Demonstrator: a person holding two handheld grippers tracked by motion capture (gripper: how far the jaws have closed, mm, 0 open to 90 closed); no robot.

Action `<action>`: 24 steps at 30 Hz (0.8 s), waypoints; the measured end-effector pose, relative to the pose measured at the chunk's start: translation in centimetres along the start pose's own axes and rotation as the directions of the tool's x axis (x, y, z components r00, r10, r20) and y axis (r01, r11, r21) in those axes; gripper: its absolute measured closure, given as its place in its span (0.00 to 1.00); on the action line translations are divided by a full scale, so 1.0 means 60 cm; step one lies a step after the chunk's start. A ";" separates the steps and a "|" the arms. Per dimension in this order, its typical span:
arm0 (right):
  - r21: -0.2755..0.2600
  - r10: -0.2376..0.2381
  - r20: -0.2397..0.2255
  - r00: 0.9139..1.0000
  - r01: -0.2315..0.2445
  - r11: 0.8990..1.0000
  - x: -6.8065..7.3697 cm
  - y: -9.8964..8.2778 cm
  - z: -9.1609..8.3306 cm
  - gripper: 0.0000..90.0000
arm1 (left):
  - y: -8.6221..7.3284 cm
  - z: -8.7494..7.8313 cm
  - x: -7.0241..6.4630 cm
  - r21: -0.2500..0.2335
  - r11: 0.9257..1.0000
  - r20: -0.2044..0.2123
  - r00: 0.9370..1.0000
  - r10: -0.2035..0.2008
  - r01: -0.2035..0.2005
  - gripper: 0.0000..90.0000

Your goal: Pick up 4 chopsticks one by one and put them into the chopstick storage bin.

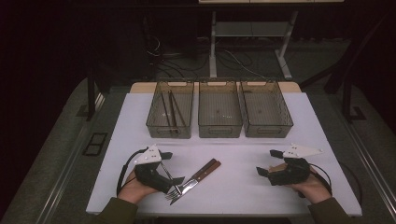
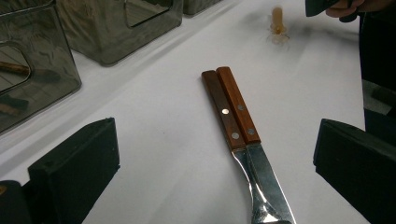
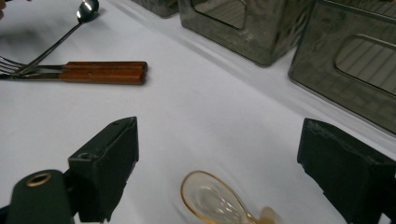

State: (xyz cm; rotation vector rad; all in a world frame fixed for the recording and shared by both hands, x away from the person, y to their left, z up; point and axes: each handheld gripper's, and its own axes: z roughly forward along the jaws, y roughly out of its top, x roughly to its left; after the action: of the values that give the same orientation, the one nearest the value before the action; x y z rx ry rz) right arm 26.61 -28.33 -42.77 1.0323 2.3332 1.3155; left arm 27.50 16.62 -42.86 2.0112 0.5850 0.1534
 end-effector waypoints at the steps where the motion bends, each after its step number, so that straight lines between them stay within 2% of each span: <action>1: 0.003 -0.004 0.000 1.000 0.004 1.000 -0.002 -0.002 -0.002 0.14 | 0.000 0.000 0.000 0.000 1.000 0.000 1.000 0.000 0.000 0.00; 7: 0.026 0.005 0.012 1.000 -0.006 1.000 -0.015 -0.014 -0.016 0.14 | -0.001 -0.001 0.002 -0.003 1.000 -0.004 1.000 -0.003 0.003 0.00; 9: 0.046 0.003 0.032 0.999 -0.004 0.999 -0.023 -0.017 -0.019 0.15 | 0.000 -0.001 0.002 -0.004 1.000 -0.003 1.000 -0.004 0.004 0.00; 11: 0.076 0.022 0.039 0.999 -0.025 0.997 -0.034 -0.018 -0.023 0.17 | 0.000 0.000 0.002 -0.005 1.000 -0.002 1.000 -0.006 0.006 0.00; 16: 0.105 0.032 0.072 0.997 -0.039 0.994 -0.053 -0.016 -0.026 0.18 | 0.000 0.000 0.004 -0.003 1.000 -0.005 1.000 -0.012 0.012 0.00; 18: 0.125 0.036 0.088 0.995 -0.047 0.991 -0.057 -0.016 -0.027 0.24 | -0.001 -0.001 0.004 -0.004 1.000 -0.004 1.000 -0.010 0.010 0.00; 19: 0.126 0.034 0.081 0.996 -0.044 0.991 -0.059 -0.015 -0.029 0.29 | -0.001 0.000 0.004 -0.004 1.000 -0.004 1.000 -0.013 0.013 0.00; 20: 0.120 0.035 0.077 0.996 -0.044 0.992 -0.060 -0.014 -0.031 0.29 | -0.001 0.000 0.004 -0.004 1.000 -0.006 1.000 -0.015 0.015 0.00; 24: 0.105 0.027 0.106 0.994 -0.038 0.994 -0.065 -0.010 -0.036 0.43 | -0.001 0.001 0.004 -0.003 1.000 -0.005 1.000 -0.011 0.011 0.00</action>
State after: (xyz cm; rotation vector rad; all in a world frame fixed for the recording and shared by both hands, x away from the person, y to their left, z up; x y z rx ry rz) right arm 27.94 -32.60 -42.50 1.1476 2.3396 1.1293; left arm 27.71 16.71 -42.95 2.0054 0.5986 0.1530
